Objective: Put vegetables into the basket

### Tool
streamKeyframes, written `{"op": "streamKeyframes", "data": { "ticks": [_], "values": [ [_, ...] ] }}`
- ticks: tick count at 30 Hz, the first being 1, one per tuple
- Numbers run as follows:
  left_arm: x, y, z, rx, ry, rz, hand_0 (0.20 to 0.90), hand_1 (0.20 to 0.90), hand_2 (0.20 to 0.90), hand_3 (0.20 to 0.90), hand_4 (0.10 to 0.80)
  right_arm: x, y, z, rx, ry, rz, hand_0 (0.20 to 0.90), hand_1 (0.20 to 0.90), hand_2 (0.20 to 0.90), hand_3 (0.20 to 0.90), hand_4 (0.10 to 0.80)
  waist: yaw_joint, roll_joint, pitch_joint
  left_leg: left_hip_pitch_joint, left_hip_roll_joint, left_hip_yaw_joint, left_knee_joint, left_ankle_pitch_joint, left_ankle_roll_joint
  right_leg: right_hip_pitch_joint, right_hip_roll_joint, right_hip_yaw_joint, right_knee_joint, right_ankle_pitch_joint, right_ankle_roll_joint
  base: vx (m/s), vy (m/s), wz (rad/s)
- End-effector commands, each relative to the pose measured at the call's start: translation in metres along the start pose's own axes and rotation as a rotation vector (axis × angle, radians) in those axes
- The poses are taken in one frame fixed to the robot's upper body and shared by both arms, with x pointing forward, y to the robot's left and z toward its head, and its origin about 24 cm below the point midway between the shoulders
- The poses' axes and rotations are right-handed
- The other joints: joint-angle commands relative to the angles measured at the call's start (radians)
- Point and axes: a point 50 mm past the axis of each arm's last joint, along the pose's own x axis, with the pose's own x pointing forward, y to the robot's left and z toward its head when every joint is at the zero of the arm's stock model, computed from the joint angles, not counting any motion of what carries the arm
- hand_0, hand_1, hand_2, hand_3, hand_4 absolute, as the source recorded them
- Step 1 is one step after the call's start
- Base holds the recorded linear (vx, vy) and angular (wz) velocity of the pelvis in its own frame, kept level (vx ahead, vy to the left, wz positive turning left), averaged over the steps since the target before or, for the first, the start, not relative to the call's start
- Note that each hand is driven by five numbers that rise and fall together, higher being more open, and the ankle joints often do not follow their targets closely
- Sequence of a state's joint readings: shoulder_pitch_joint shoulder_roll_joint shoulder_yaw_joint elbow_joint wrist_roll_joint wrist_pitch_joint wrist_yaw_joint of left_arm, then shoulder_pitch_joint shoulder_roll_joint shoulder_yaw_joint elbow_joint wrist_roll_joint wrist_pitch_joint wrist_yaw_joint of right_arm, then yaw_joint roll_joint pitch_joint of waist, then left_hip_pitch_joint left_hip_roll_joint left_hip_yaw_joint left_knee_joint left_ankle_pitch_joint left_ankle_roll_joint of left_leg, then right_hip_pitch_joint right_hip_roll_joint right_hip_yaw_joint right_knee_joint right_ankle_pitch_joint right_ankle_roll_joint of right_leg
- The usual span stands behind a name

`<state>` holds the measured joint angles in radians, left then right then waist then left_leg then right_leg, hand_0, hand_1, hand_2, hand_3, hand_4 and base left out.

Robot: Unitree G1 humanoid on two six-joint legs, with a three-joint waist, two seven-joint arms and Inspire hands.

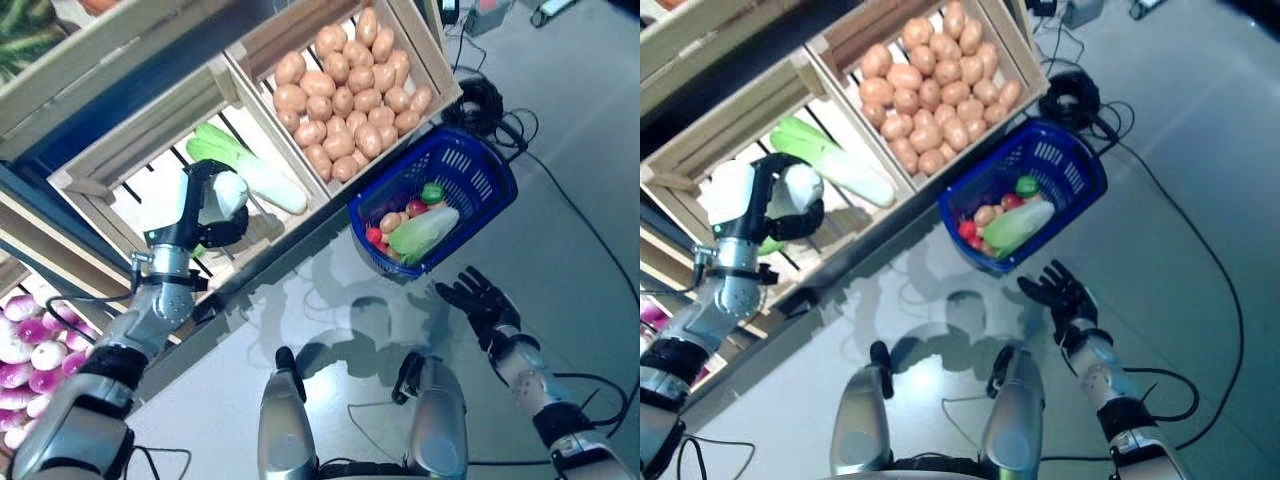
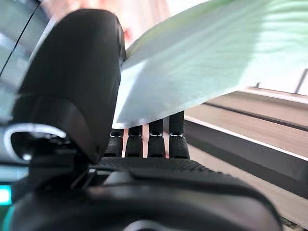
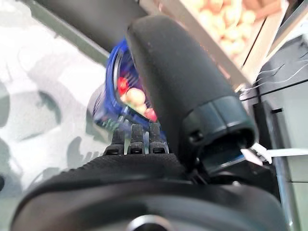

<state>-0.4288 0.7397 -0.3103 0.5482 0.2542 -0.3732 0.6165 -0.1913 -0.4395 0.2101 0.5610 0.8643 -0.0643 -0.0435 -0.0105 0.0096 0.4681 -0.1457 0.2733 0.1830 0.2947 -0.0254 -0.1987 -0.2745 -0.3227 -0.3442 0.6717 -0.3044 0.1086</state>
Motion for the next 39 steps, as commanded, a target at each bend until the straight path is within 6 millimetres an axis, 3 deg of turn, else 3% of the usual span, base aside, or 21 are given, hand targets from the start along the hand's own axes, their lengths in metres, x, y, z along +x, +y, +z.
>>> {"op": "streamKeyframes", "data": {
  "ticks": [1, 2, 7, 11, 15, 17, 20, 32, 39],
  "values": [
    [0.018, 0.031, 0.016, -0.194, -0.052, 0.188, 0.300, 0.300, 0.300, 0.300, 0.400, -0.001, 0.028, 0.019, -0.131, -0.199, 0.134, 0.900, 0.900, 0.900, 0.900, 0.800, 0.003, -0.001, -0.202, 0.065, -0.083, 0.048, -0.007, -0.065, 0.086, 0.203, 0.016, 0.025, -0.316, 0.152, 0.010, 0.116, -0.099, -0.02],
    [0.017, 0.027, 0.019, -0.245, -0.042, 0.174, 0.300, 0.300, 0.300, 0.300, 0.400, -0.003, 0.036, 0.017, -0.166, -0.201, 0.188, 0.900, 0.900, 0.900, 0.900, 0.800, 0.005, 0.001, -0.226, 0.089, -0.089, 0.059, -0.055, -0.031, 0.092, 0.237, 0.027, 0.009, -0.377, 0.186, 0.006, 0.098, -0.087, 0.02],
    [0.016, 0.014, 0.031, -0.531, 0.006, 0.130, 0.300, 0.300, 0.300, 0.300, 0.400, -0.005, 0.063, 0.023, -0.275, -0.267, 0.378, 0.900, 0.900, 0.900, 0.900, 0.800, 0.014, 0.002, -0.292, 0.180, -0.103, 0.064, -0.185, 0.018, 0.078, 0.350, 0.057, -0.024, -0.531, 0.240, 0.022, 0.089, -0.113, 0.20],
    [0.022, 0.005, 0.055, -0.809, -0.004, 0.087, 0.300, 0.300, 0.300, 0.300, 0.400, -0.004, 0.098, 0.051, -0.375, -0.392, 0.540, 0.900, 0.900, 0.900, 0.900, 0.800, 0.024, 0.002, -0.332, 0.244, -0.106, 0.066, -0.285, 0.047, 0.071, 0.414, 0.078, -0.048, -0.626, 0.285, 0.038, 0.042, -0.103, 0.14],
    [0.028, 0.001, 0.078, -0.977, -0.050, 0.027, 0.300, 0.300, 0.300, 0.300, 0.400, -0.008, 0.120, 0.079, -0.395, -0.489, 0.600, 0.900, 0.900, 0.900, 0.900, 0.800, 0.030, 0.002, -0.352, 0.282, -0.104, 0.067, -0.340, 0.055, 0.071, 0.444, 0.096, -0.064, -0.666, 0.301, 0.043, 0.012, -0.091, 0.04],
    [0.028, -0.002, 0.084, -1.019, -0.054, -0.003, 0.300, 0.300, 0.300, 0.300, 0.400, -0.009, 0.125, 0.084, -0.395, -0.506, 0.615, 0.900, 0.900, 0.900, 0.900, 0.800, 0.031, 0.003, -0.355, 0.293, -0.103, 0.068, -0.355, 0.058, 0.071, 0.452, 0.101, -0.067, -0.677, 0.305, 0.044, 0.018, -0.078, 0.05],
    [0.025, -0.016, 0.099, -1.183, -0.035, -0.098, 0.300, 0.300, 0.300, 0.300, 0.400, -0.015, 0.140, 0.098, -0.391, -0.580, 0.625, 0.900, 0.900, 0.900, 0.900, 0.800, 0.027, 0.006, -0.364, 0.308, -0.098, 0.063, -0.382, 0.058, 0.070, 0.471, 0.120, -0.071, -0.711, 0.320, 0.044, 0.018, -0.072, 0.01],
    [0.016, -0.048, 0.119, -1.123, -0.019, -0.303, 0.300, 0.300, 0.300, 0.300, 0.400, -0.030, 0.170, 0.130, -0.377, -0.708, 0.677, 0.900, 0.900, 0.900, 0.900, 0.800, 0.024, 0.001, -0.370, 0.306, -0.096, 0.037, -0.382, 0.049, 0.071, 0.488, 0.154, -0.048, -0.747, 0.325, 0.030, 0.009, -0.037, -0.01],
    [0.006, -0.062, 0.121, -1.108, -0.024, -0.424, 0.300, 0.300, 0.300, 0.300, 0.400, -0.029, 0.176, 0.115, -0.303, -0.564, 0.807, 0.900, 0.900, 0.900, 0.900, 0.800, 0.031, -0.006, -0.375, 0.322, -0.097, 0.032, -0.382, 0.040, 0.071, 0.503, 0.157, -0.044, -0.747, 0.317, 0.027, 0.034, -0.007, 0.02]
  ]
}}
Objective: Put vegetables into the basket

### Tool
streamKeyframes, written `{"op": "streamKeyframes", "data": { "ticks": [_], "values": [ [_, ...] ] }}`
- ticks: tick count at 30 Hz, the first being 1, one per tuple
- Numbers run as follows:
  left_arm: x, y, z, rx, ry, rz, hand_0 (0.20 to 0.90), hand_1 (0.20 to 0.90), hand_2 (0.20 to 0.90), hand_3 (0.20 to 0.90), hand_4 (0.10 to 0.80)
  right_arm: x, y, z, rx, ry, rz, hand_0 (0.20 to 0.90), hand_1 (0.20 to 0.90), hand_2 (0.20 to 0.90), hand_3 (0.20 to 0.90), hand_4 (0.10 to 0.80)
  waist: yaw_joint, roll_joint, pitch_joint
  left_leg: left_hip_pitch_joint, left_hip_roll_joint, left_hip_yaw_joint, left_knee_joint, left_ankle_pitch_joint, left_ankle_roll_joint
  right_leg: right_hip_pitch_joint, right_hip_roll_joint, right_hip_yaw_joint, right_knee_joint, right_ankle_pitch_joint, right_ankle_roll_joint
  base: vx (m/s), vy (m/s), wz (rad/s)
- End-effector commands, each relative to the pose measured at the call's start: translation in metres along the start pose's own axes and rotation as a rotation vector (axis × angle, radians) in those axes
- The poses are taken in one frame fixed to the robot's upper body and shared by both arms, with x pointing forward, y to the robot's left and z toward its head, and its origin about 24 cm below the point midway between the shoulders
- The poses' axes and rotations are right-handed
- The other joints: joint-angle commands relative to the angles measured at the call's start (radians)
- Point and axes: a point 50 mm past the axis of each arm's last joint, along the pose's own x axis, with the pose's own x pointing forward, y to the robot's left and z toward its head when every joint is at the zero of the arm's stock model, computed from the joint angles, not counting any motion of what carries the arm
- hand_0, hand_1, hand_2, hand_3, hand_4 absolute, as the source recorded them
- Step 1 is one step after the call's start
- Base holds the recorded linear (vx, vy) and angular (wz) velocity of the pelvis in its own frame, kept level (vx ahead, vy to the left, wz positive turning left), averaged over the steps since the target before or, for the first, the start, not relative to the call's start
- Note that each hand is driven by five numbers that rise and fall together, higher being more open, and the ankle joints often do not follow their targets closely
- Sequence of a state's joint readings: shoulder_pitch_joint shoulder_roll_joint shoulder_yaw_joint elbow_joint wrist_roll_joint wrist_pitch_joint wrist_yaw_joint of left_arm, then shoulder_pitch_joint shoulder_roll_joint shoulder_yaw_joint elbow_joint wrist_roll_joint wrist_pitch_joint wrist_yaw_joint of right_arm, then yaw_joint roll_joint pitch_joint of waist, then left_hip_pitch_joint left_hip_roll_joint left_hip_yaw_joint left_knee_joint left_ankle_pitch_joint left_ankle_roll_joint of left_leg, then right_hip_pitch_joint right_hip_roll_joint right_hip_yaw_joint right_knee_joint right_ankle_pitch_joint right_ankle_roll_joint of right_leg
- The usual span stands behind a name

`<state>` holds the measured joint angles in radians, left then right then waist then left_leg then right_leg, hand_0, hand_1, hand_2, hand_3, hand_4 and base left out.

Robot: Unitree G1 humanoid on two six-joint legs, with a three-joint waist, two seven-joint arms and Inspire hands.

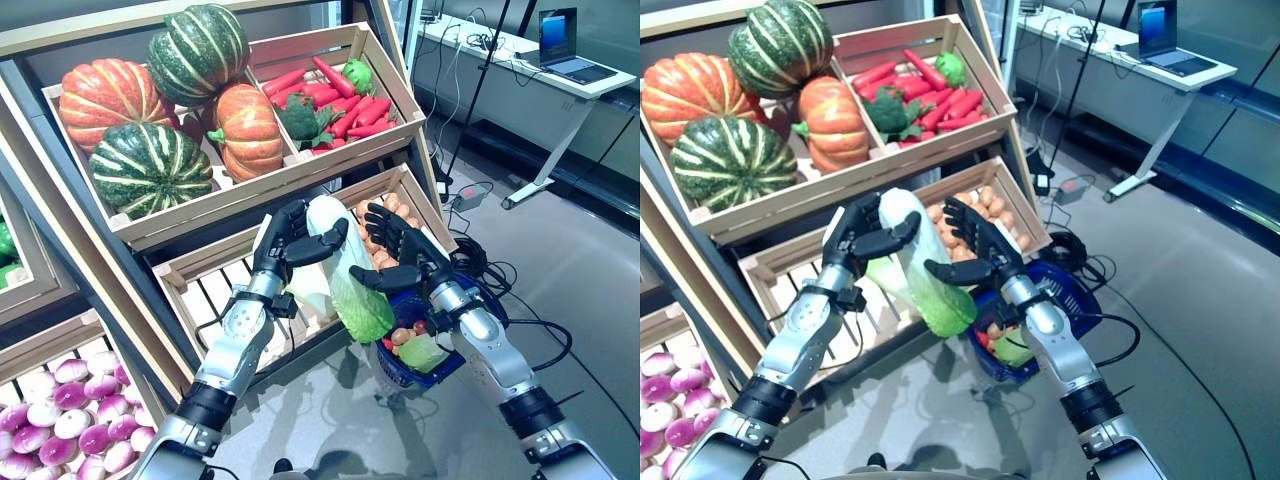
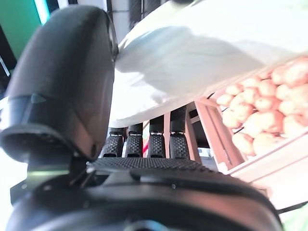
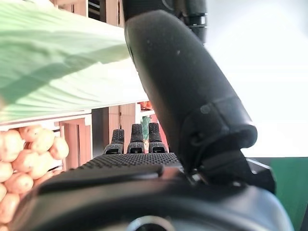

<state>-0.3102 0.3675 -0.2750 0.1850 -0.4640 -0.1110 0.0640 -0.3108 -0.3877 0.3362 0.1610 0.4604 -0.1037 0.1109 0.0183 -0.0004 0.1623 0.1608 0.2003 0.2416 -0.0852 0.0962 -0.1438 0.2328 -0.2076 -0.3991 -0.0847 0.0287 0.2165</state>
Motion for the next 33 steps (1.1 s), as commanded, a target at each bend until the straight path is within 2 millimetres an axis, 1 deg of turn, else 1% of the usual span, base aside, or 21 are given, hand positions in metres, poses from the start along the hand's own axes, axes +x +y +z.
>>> {"op": "streamKeyframes", "data": {
  "ticks": [1, 2, 3, 4, 5, 6, 7, 8, 9, 13, 17, 22, 25, 28, 29, 30, 31, 33],
  "values": [
    [0.020, -0.023, 0.045, 0.008, -0.212, -0.170, 0.300, 0.300, 0.300, 0.300, 0.400, 0.030, 0.019, 0.052, 0.107, -0.186, 0.193, 0.900, 0.900, 0.900, 0.900, 0.800, 0.004, 0.002, -0.071, 0.018, -0.024, -0.027, -0.002, -0.083, 0.016, -0.001, 0.042, 0.010, 0.009, -0.017, -0.082, 0.027, -0.006, 0.04],
    [0.020, -0.026, 0.044, 0.003, -0.210, -0.187, 0.300, 0.300, 0.300, 0.300, 0.400, 0.031, 0.022, 0.046, 0.141, -0.152, 0.213, 0.900, 0.900, 0.900, 0.900, 0.800, 0.005, 0.001, -0.071, 0.020, -0.023, -0.027, -0.002, -0.083, 0.015, 0.001, 0.042, 0.009, 0.008, -0.017, -0.082, 0.035, -0.009, 0.05],
    [0.020, -0.030, 0.044, -0.003, -0.209, -0.217, 0.300, 0.300, 0.300, 0.300, 0.400, 0.031, 0.027, 0.033, 0.210, -0.085, 0.243, 0.900, 0.900, 0.900, 0.900, 0.800, 0.008, -0.002, -0.072, 0.024, -0.023, -0.026, -0.002, -0.084, 0.015, 0.006, 0.042, 0.007, 0.007, -0.017, -0.083, 0.029, -0.008, 0.05],
    [0.020, -0.033, 0.044, -0.006, -0.212, -0.231, 0.300, 0.300, 0.300, 0.300, 0.400, 0.031, 0.029, 0.025, 0.254, -0.042, 0.252, 0.900, 0.900, 0.900, 0.900, 0.800, 0.010, -0.004, -0.073, 0.025, -0.023, -0.027, -0.002, -0.084, 0.014, 0.008, 0.042, 0.006, 0.007, -0.018, -0.084, 0.025, -0.008, 0.05],
    [0.021, -0.034, 0.045, -0.007, -0.213, -0.238, 0.300, 0.300, 0.300, 0.300, 0.400, 0.031, 0.029, 0.022, 0.267, -0.027, 0.257, 0.900, 0.900, 0.900, 0.900, 0.800, 0.010, -0.004, -0.074, 0.025, -0.023, -0.028, -0.002, -0.084, 0.014, 0.009, 0.042, 0.005, 0.006, -0.018, -0.084, 0.021, -0.007, 0.05],
    [0.021, -0.037, 0.046, -0.009, -0.222, -0.256, 0.300, 0.300, 0.300, 0.300, 0.400, 0.031, 0.032, 0.012, 0.325, 0.024, 0.267, 0.900, 0.900, 0.900, 0.900, 0.800, 0.013, -0.006, -0.075, 0.027, -0.023, -0.029, -0.002, -0.085, 0.013, 0.012, 0.042, 0.003, 0.005, -0.018, -0.084, 0.018, -0.005, 0.04],
    [0.020, -0.038, 0.047, -0.011, -0.225, -0.261, 0.300, 0.300, 0.300, 0.300, 0.400, 0.030, 0.033, 0.007, 0.354, 0.044, 0.267, 0.900, 0.900, 0.900, 0.900, 0.800, 0.014, -0.006, -0.076, 0.028, -0.023, -0.029, -0.002, -0.085, 0.013, 0.013, 0.042, 0.002, 0.005, -0.018, -0.084, 0.031, -0.004, 0.04],
    [0.020, -0.042, 0.051, -0.020, -0.246, -0.283, 0.300, 0.300, 0.300, 0.300, 0.400, 0.027, 0.037, -0.009, 0.453, 0.115, 0.274, 0.900, 0.900, 0.900, 0.900, 0.800, 0.017, -0.008, -0.078, 0.031, -0.023, -0.030, -0.002, -0.086, 0.013, 0.018, 0.041, -0.002, 0.005, -0.020, -0.085, 0.027, -0.005, 0.03],
    [0.020, -0.044, 0.053, -0.029, -0.250, -0.292, 0.300, 0.300, 0.300, 0.300, 0.400, 0.025, 0.040, -0.017, 0.497, 0.147, 0.273, 0.900, 0.900, 0.900, 0.900, 0.800, 0.019, -0.008, -0.079, 0.033, -0.022, -0.031, -0.002, -0.086, 0.012, 0.020, 0.041, -0.005, 0.005, -0.019, -0.085, 0.024, -0.007, 0.03],
    [0.019, -0.048, 0.057, -0.050, -0.268, -0.318, 0.300, 0.300, 0.300, 0.300, 0.400, 0.020, 0.045, -0.036, 0.594, 0.237, 0.275, 0.900, 0.900, 0.900, 0.900, 0.800, 0.022, -0.009, -0.081, 0.036, -0.022, -0.035, -0.002, -0.087, 0.011, 0.026, 0.040, -0.009, 0.003, -0.020, -0.086, 0.000, 0.000, 0.00],
    [0.019, -0.052, 0.065, -0.064, -0.303, -0.332, 0.300, 0.300, 0.300, 0.300, 0.400, 0.014, 0.046, -0.056, 0.616, 0.334, 0.248, 0.900, 0.900, 0.900, 0.900, 0.800, 0.026, -0.007, -0.084, 0.039, -0.023, -0.040, -0.002, -0.088, 0.010, 0.030, 0.039, -0.012, 0.003, -0.021, -0.087, 0.000, 0.000, 0.00],
    [0.019, -0.055, 0.070, -0.082, -0.315, -0.355, 0.300, 0.300, 0.300, 0.300, 0.400, 0.009, 0.055, -0.068, 0.681, 0.396, 0.287, 0.900, 0.900, 0.900, 0.900, 0.800, 0.031, -0.004, -0.084, 0.041, -0.025, -0.046, -0.002, -0.090, 0.012, 0.033, 0.038, -0.013, 0.005, -0.023, -0.090, 0.000, 0.000, 0.00],
    [0.019, -0.058, 0.070, -0.103, -0.302, -0.372, 0.300, 0.300, 0.300, 0.300, 0.400, 0.013, 0.058, -0.062, 0.734, 0.339, 0.306, 0.900, 0.900, 0.900, 0.900, 0.800, 0.033, -0.003, -0.083, 0.044, -0.027, -0.052, -0.002, -0.090, 0.013, 0.037, 0.038, -0.014, 0.005, -0.024, -0.091, 0.000, 0.000, 0.00],
    [0.018, -0.061, 0.068, -0.121, -0.293, -0.386, 0.300, 0.300, 0.300, 0.300, 0.400, 0.018, 0.063, -0.054, 0.734, 0.306, 0.341, 0.900, 0.900, 0.900, 0.900, 0.800, 0.036, -0.001, -0.082, 0.045, -0.030, -0.057, -0.002, -0.092, 0.013, 0.040, 0.038, -0.014, 0.004, -0.024, -0.091, 0.000, -0.001, 0.03],
    [0.018, -0.062, 0.067, -0.128, -0.293, -0.389, 0.300, 0.300, 0.300, 0.300, 0.400, 0.018, 0.065, -0.054, 0.724, 0.308, 0.361, 0.731, 0.731, 0.731, 0.731, 0.687, 0.035, -0.001, -0.082, 0.045, -0.030, -0.057, -0.002, -0.093, 0.014, 0.040, 0.038, -0.013, 0.004, -0.024, -0.091, -0.003, 0.002, 0.05],
    [0.017, -0.063, 0.067, -0.132, -0.292, -0.390, 0.300, 0.300, 0.300, 0.300, 0.400, 0.018, 0.065, -0.054, 0.722, 0.308, 0.367, 0.594, 0.594, 0.594, 0.594, 0.596, 0.035, -0.001, -0.083, 0.045, -0.030, -0.058, -0.002, -0.093, 0.014, 0.040, 0.037, -0.012, 0.003, -0.024, -0.091, -0.003, 0.002, 0.04],
    [0.018, -0.063, 0.067, -0.138, -0.290, -0.389, 0.300, 0.300, 0.300, 0.300, 0.400, 0.019, 0.067, -0.053, 0.723, 0.308, 0.385, 0.300, 0.300, 0.300, 0.300, 0.400, 0.035, -0.002, -0.084, 0.045, -0.031, -0.059, -0.002, -0.094, 0.014, 0.040, 0.037, -0.012, 0.002, -0.025, -0.091, 0.000, 0.000, 0.00],
    [0.018, -0.064, 0.066, -0.138, -0.289, -0.390, 0.300, 0.300, 0.300, 0.300, 0.400, 0.020, 0.068, -0.052, 0.724, 0.307, 0.404, 0.300, 0.300, 0.300, 0.300, 0.400, 0.037, -0.003, -0.086, 0.045, -0.031, -0.060, -0.002, -0.094, 0.014, 0.041, 0.037, -0.012, 0.001, -0.025, -0.091, 0.000, 0.000, 0.00]
  ]
}}
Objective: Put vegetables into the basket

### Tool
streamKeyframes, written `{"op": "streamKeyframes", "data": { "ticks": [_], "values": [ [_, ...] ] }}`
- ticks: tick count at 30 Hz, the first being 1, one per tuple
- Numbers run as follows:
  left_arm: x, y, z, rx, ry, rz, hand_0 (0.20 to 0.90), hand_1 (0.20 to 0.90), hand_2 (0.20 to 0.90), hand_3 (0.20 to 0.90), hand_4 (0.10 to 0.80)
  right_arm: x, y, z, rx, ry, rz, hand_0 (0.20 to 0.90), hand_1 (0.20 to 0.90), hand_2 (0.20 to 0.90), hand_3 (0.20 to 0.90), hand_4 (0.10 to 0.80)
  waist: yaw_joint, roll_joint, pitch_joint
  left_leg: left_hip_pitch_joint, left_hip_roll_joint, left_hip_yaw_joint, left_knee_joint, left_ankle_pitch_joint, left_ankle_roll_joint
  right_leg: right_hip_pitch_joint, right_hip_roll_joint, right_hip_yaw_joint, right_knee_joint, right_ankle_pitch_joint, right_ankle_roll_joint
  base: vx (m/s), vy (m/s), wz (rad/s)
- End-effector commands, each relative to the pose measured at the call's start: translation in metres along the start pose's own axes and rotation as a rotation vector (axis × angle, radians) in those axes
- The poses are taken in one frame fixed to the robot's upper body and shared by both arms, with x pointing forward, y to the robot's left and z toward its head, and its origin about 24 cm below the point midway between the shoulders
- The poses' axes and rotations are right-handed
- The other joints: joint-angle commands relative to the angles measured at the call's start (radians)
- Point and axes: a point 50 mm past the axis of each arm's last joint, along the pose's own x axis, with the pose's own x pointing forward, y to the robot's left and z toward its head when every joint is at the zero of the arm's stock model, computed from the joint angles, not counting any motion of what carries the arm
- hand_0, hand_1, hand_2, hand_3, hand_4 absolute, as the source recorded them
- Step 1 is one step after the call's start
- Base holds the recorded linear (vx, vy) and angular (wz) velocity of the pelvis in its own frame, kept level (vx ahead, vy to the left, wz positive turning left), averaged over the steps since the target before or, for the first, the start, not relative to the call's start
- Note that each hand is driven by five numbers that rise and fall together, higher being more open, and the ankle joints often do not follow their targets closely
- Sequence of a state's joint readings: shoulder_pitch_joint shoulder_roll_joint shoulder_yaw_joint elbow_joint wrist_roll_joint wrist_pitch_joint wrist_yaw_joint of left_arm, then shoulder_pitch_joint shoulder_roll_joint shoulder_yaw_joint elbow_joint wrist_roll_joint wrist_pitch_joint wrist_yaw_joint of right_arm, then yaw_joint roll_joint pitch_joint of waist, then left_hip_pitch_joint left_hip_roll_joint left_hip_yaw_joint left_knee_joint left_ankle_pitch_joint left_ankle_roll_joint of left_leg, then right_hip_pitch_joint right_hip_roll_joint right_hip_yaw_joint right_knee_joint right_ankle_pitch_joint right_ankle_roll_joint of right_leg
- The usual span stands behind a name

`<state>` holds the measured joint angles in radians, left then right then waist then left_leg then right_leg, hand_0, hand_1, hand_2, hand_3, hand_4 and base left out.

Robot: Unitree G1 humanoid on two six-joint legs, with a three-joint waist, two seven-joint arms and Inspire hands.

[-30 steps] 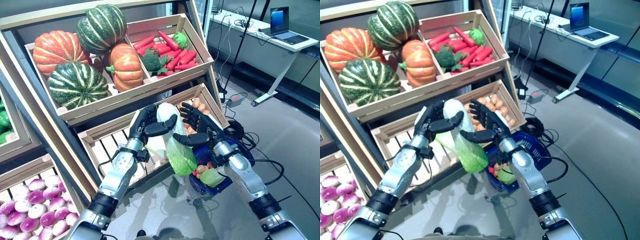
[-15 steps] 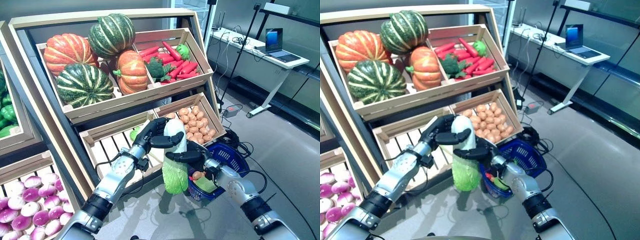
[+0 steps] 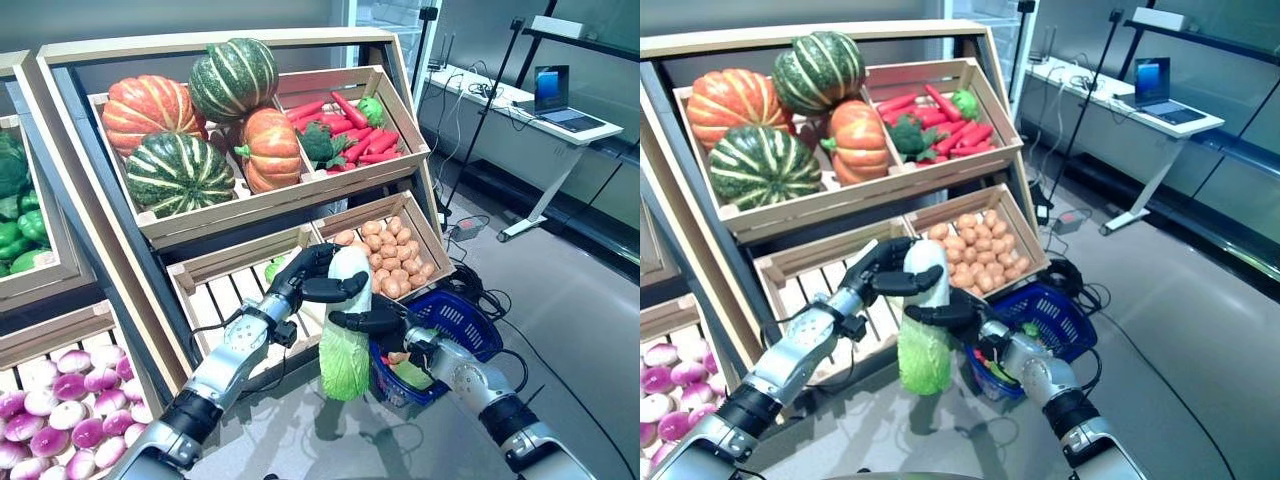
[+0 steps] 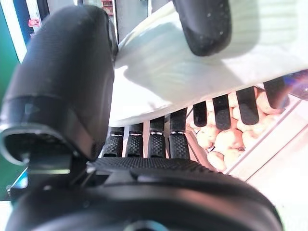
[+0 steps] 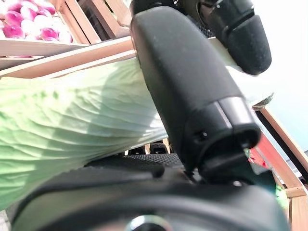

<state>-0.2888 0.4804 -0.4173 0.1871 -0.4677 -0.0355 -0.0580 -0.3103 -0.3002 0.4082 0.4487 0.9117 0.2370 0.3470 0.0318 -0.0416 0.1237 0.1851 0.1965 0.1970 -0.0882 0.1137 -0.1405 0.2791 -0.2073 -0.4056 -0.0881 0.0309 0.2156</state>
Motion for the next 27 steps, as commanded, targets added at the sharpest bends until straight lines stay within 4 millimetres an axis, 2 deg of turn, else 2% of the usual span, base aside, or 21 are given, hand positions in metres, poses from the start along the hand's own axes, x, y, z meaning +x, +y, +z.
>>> {"op": "streamKeyframes", "data": {
  "ticks": [1, 10, 11, 12, 18, 24, 27],
  "values": [
    [0.025, -0.040, 0.102, -0.185, -0.505, -0.178, 0.300, 0.300, 0.300, 0.300, 0.400, 0.032, 0.049, 0.024, 0.009, -0.068, 0.283, 0.300, 0.300, 0.300, 0.300, 0.400, 0.025, 0.037, -0.049, 0.020, -0.027, -0.017, 0.001, -0.111, 0.011, -0.005, 0.037, -0.005, 0.004, -0.026, -0.091, 0.004, 0.000, 0.03],
    [0.027, -0.040, 0.108, -0.145, -0.523, -0.172, 0.300, 0.300, 0.300, 0.300, 0.400, 0.032, 0.039, 0.037, -0.058, -0.089, 0.200, 0.300, 0.300, 0.300, 0.300, 0.400, 0.027, 0.031, -0.044, 0.017, -0.028, -0.024, 0.001, -0.109, 0.012, -0.009, 0.036, -0.003, 0.005, -0.024, -0.091, 0.000, 0.000, 0.00],
    [0.027, -0.038, 0.107, -0.127, -0.516, -0.155, 0.865, 0.865, 0.865, 0.865, 0.776, 0.031, 0.035, 0.038, -0.065, -0.093, 0.181, 0.300, 0.300, 0.300, 0.300, 0.400, 0.026, 0.030, -0.044, 0.018, -0.028, -0.024, 0.001, -0.110, 0.013, -0.008, 0.036, -0.002, 0.004, -0.024, -0.091, 0.000, 0.000, 0.00],
    [0.027, -0.036, 0.106, -0.108, -0.512, -0.140, 0.900, 0.900, 0.900, 0.900, 0.800, 0.029, 0.031, 0.040, -0.070, -0.096, 0.158, 0.300, 0.300, 0.300, 0.300, 0.400, 0.025, 0.029, -0.045, 0.018, -0.028, -0.024, 0.001, -0.110, 0.013, -0.008, 0.037, 0.000, 0.003, -0.023, -0.091, 0.000, 0.000, 0.00],
    [0.027, -0.024, 0.104, -0.047, -0.488, -0.068, 0.900, 0.900, 0.900, 0.900, 0.800, 0.017, 0.005, 0.043, -0.114, -0.087, 0.024, 0.300, 0.300, 0.300, 0.300, 0.400, 0.017, 0.026, -0.047, 0.019, -0.025, -0.015, 0.001, -0.110, 0.013, -0.011, 0.036, 0.009, 0.001, -0.020, -0.088, 0.000, 0.000, 0.00],
    [0.025, -0.003, 0.100, 0.044, -0.445, 0.021, 0.900, 0.900, 0.900, 0.900, 0.800, -0.012, -0.037, 0.052, -0.129, -0.104, -0.164, 0.300, 0.300, 0.300, 0.300, 0.400, 0.004, 0.022, -0.040, 0.022, -0.019, -0.001, 0.001, -0.110, 0.012, -0.017, 0.037, 0.018, 0.002, -0.018, -0.086, 0.003, -0.003, -0.01],
    [0.025, 0.007, 0.095, 0.056, -0.418, 0.064, 0.900, 0.900, 0.900, 0.900, 0.800, -0.025, -0.052, 0.060, -0.129, -0.137, -0.225, 0.300, 0.300, 0.300, 0.300, 0.400, -0.001, 0.022, -0.038, 0.023, -0.019, 0.003, 0.001, -0.111, 0.012, -0.019, 0.038, 0.022, 0.002, -0.017, -0.084, 0.000, 0.000, 0.00]
  ]
}}
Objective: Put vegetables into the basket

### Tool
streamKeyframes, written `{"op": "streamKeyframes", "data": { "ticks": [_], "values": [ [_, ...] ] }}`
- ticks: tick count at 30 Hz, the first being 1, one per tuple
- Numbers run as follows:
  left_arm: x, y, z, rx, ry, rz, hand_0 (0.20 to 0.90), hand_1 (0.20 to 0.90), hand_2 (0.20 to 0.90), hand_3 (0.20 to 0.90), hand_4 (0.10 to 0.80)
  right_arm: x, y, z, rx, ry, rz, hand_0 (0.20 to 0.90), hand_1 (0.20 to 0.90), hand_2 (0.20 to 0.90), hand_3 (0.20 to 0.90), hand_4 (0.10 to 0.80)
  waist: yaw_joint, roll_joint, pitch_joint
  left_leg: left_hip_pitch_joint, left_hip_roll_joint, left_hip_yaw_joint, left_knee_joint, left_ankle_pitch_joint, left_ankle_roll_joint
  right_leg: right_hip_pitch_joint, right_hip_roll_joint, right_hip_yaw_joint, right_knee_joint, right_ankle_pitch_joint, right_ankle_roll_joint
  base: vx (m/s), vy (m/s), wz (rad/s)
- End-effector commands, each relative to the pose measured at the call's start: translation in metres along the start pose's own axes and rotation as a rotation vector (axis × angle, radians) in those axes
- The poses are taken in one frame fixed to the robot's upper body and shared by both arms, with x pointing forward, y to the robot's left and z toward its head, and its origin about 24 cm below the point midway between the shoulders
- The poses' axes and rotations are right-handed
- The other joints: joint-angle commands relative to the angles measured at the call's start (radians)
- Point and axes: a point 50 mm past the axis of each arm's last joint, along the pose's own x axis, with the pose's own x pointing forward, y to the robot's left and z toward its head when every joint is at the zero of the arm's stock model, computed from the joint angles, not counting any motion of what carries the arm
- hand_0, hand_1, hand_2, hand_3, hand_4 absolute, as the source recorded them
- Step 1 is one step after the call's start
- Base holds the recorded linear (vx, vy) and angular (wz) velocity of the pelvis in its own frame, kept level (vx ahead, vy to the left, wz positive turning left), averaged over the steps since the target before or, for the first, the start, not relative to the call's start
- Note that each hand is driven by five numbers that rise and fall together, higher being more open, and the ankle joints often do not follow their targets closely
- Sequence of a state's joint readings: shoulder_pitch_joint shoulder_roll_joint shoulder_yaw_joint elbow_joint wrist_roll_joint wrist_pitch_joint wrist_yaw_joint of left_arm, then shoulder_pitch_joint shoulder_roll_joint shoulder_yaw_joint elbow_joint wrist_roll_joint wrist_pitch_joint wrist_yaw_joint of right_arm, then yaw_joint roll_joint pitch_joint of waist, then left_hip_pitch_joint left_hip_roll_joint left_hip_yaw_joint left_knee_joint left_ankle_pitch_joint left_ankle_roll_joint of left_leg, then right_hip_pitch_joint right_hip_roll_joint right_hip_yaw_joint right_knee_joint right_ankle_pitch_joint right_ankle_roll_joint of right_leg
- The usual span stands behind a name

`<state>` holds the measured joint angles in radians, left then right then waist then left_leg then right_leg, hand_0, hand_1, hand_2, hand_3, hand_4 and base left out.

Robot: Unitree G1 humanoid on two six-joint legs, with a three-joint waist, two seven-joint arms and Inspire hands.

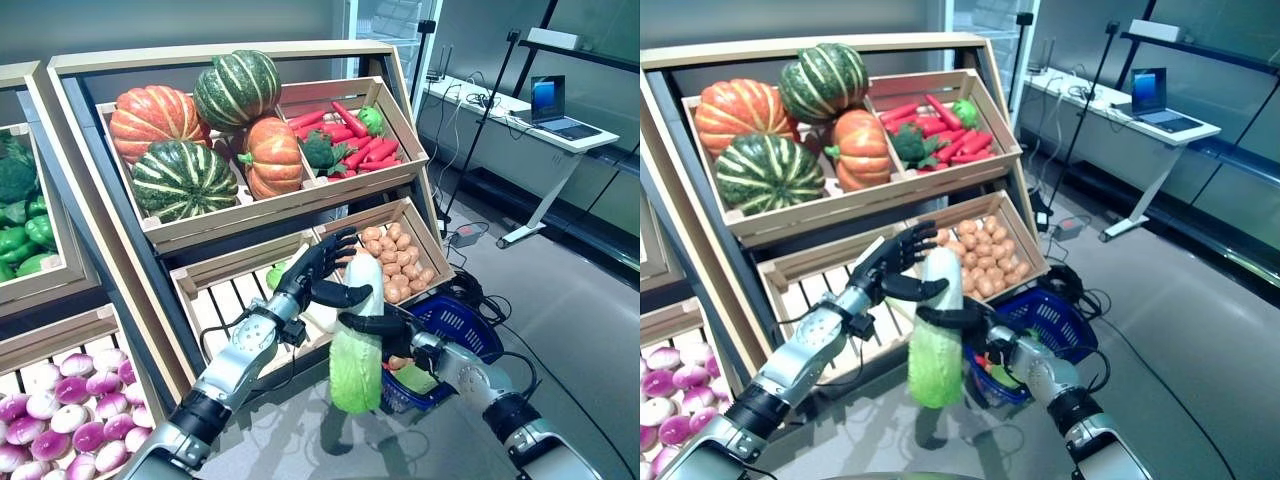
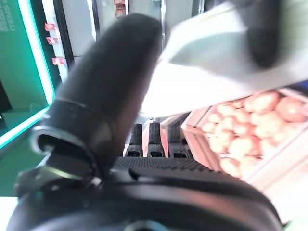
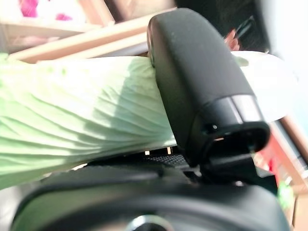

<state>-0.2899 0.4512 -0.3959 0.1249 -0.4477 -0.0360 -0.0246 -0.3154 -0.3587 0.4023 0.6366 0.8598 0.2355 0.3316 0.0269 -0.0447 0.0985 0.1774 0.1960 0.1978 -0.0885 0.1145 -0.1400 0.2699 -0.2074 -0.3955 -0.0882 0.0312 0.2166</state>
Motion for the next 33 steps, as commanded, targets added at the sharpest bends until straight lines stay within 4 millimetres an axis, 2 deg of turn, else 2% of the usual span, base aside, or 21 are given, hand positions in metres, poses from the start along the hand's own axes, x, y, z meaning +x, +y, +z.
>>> {"op": "streamKeyframes", "data": {
  "ticks": [1, 3, 5, 9, 14, 15, 19, 22, 25, 26, 27, 28, 31, 33],
  "values": [
    [0.027, 0.017, 0.075, 0.062, -0.328, 0.074, 0.900, 0.900, 0.900, 0.900, 0.800, -0.013, -0.012, 0.078, -0.088, -0.272, -0.040, 0.300, 0.300, 0.300, 0.300, 0.400, 0.001, 0.024, -0.012, 0.032, -0.018, 0.004, 0.001, -0.112, 0.011, -0.011, 0.038, 0.014, 0.001, -0.017, -0.085, 0.000, 0.000, 0.00],
    [0.023, 0.031, 0.068, 0.067, -0.307, 0.163, 0.900, 0.900, 0.900, 0.900, 0.800, -0.024, -0.025, 0.085, -0.087, -0.304, -0.095, 0.300, 0.300, 0.300, 0.300, 0.400, -0.007, 0.022, -0.010, 0.033, -0.017, 0.012, 0.001, -0.112, 0.012, -0.016, 0.038, 0.021, 0.001, -0.015, -0.083, 0.014, -0.019, -0.06],
    [0.022, 0.037, 0.066, 0.069, -0.306, 0.195, 0.900, 0.900, 0.900, 0.900, 0.800, -0.028, -0.030, 0.086, -0.087, -0.313, -0.113, 0.300, 0.300, 0.300, 0.300, 0.400, -0.009, 0.022, -0.010, 0.033, -0.017, 0.015, 0.001, -0.113, 0.013, -0.018, 0.038, 0.024, 0.001, -0.014, -0.082, 0.005, -0.010, -0.13],
    [0.015, 0.063, 0.062, 0.069, -0.306, 0.357, 0.900, 0.900, 0.900, 0.900, 0.800, -0.045, -0.050, 0.094, -0.090, -0.339, -0.192, 0.300, 0.300, 0.300, 0.300, 0.400, -0.016, 0.018, -0.007, 0.034, -0.015, 0.026, 0.001, -0.113, 0.014, -0.022, 0.038, 0.030, 0.002, -0.013, -0.081, 0.013, -0.017, -0.11],
    [0.013, 0.080, 0.058, 0.145, -0.281, 0.455, 0.900, 0.900, 0.900, 0.900, 0.800, -0.059, -0.069, 0.099, -0.099, -0.349, -0.297, 0.300, 0.300, 0.300, 0.300, 0.400, -0.022, 0.016, -0.005, 0.034, -0.014, 0.032, 0.001, -0.112, 0.014, -0.027, 0.039, 0.036, 0.004, -0.014, -0.081, 0.012, -0.010, -0.01],
    [0.013, 0.082, 0.058, 0.178, -0.273, 0.461, 0.900, 0.900, 0.900, 0.900, 0.800, -0.061, -0.072, 0.101, -0.097, -0.355, -0.314, 0.300, 0.300, 0.300, 0.300, 0.400, -0.022, 0.017, -0.005, 0.035, -0.014, 0.033, 0.001, -0.112, 0.014, -0.027, 0.039, 0.037, 0.004, -0.013, -0.080, 0.065, -0.033, -0.01],
    [0.005, 0.103, 0.055, 0.511, -0.202, 0.504, 0.900, 0.900, 0.900, 0.900, 0.800, -0.083, -0.094, 0.114, -0.037, -0.450, -0.483, 0.300, 0.300, 0.300, 0.300, 0.400, -0.021, 0.020, -0.005, 0.037, -0.013, 0.041, 0.001, -0.115, 0.014, -0.027, 0.038, 0.039, 0.002, -0.013, -0.077, 0.116, -0.049, -0.02],
    [-0.002, 0.114, 0.052, 0.655, -0.158, 0.523, 0.900, 0.900, 0.900, 0.900, 0.800, -0.094, -0.103, 0.120, -0.028, -0.507, -0.618, 0.300, 0.300, 0.300, 0.300, 0.400, -0.020, 0.025, -0.001, 0.039, -0.015, 0.045, 0.001, -0.116, 0.016, -0.030, 0.038, 0.040, 0.008, -0.016, -0.077, 0.142, -0.038, -0.09],
    [-0.006, 0.123, 0.054, 0.770, -0.134, 0.545, 0.900, 0.900, 0.900, 0.900, 0.800, -0.096, -0.105, 0.129, 0.030, -0.570, -0.703, 0.300, 0.300, 0.300, 0.300, 0.400, -0.016, 0.035, 0.016, 0.030, -0.016, 0.044, 0.001, -0.111, 0.014, -0.048, 0.039, 0.046, 0.023, -0.025, -0.082, 0.069, -0.015, -0.06],
    [-0.002, 0.129, 0.062, 0.810, -0.145, 0.564, 0.900, 0.900, 0.900, 0.900, 0.800, -0.096, -0.101, 0.147, 0.043, -0.629, -0.728, 0.300, 0.300, 0.300, 0.300, 0.400, -0.011, 0.045, 0.041, 0.007, -0.015, 0.036, 0.001, -0.100, 0.008, -0.082, 0.037, 0.048, 0.046, -0.034, -0.088, -0.092, 0.012, -0.03],
    [-0.001, 0.130, 0.064, 0.818, -0.150, 0.568, 0.900, 0.900, 0.900, 0.900, 0.800, -0.097, -0.100, 0.151, 0.046, -0.643, -0.731, 0.300, 0.300, 0.300, 0.300, 0.400, -0.010, 0.048, 0.045, -0.001, -0.015, 0.034, 0.001, -0.097, 0.007, -0.092, 0.036, 0.049, 0.052, -0.036, -0.089, -0.321, 0.019, -0.07],
    [0.008, 0.137, 0.083, 0.859, -0.191, 0.612, 0.900, 0.900, 0.900, 0.900, 0.800, -0.103, -0.094, 0.187, 0.060, -0.738, -0.738, 0.300, 0.300, 0.300, 0.300, 0.400, -0.004, 0.063, 0.099, -0.054, -0.013, 0.018, 0.023, -0.088, -0.001, -0.150, 0.028, 0.048, 0.096, -0.051, -0.096, -0.403, 0.024, -0.08],
    [0.023, 0.146, 0.117, 0.904, -0.276, 0.692, 0.900, 0.900, 0.900, 0.900, 0.800, -0.121, -0.080, 0.244, 0.117, -0.926, -0.718, 0.300, 0.300, 0.300, 0.300, 0.400, -0.004, 0.089, 0.209, -0.184, -0.013, -0.016, 0.115, -0.086, -0.013, -0.271, 0.009, 0.052, 0.194, -0.072, -0.108, -0.458, 0.045, 0.00],
    [0.027, 0.150, 0.131, 0.920, -0.311, 0.736, 0.900, 0.900, 0.900, 0.900, 0.800, -0.134, -0.073, 0.268, 0.159, -1.023, -0.709, 0.300, 0.300, 0.300, 0.300, 0.400, -0.006, 0.103, 0.266, -0.268, -0.016, -0.029, 0.195, -0.101, -0.017, -0.355, -0.014, 0.055, 0.278, -0.091, -0.113, -0.291, 0.066, 0.08]
  ]
}}
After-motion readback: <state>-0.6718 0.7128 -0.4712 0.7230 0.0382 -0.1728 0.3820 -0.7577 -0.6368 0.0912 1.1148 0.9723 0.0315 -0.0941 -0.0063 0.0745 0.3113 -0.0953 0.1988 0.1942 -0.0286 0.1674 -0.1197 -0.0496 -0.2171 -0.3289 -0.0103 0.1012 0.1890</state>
